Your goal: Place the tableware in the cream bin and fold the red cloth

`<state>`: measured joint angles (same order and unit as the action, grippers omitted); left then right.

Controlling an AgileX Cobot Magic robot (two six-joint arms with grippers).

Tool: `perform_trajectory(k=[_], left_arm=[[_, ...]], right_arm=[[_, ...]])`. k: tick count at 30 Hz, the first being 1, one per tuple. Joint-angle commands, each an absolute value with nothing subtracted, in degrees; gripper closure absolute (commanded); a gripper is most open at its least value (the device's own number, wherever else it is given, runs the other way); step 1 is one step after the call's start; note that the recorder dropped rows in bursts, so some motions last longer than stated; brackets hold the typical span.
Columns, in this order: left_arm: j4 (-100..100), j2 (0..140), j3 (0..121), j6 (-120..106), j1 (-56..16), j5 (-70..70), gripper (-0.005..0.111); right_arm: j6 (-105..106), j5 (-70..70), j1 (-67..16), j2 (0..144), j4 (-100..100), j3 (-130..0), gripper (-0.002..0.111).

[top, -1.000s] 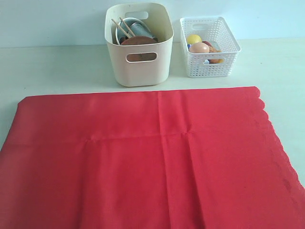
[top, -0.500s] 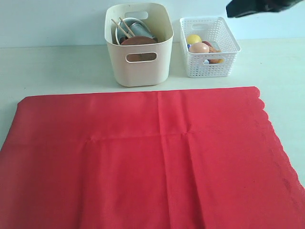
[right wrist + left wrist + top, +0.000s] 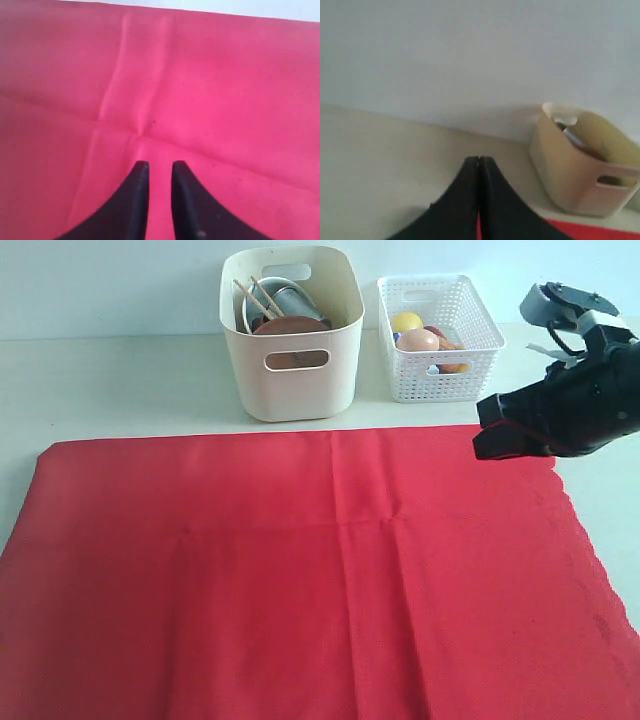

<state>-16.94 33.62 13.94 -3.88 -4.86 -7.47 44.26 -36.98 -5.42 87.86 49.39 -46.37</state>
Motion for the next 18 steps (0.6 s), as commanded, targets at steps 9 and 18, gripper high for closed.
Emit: perform_trajectory(k=[9,18], left_arm=[[-15.67,69.34,14.31,0.38,-5.14,-10.37,0.077],[-13.67,84.58,16.15,0.50,-5.14,-12.45,0.043]], right_arm=[[47.41,-36.31,-5.33,87.45,53.09,-44.99,0.091],[47.54,-36.31,-5.33,87.45,53.65,-44.99,0.091]])
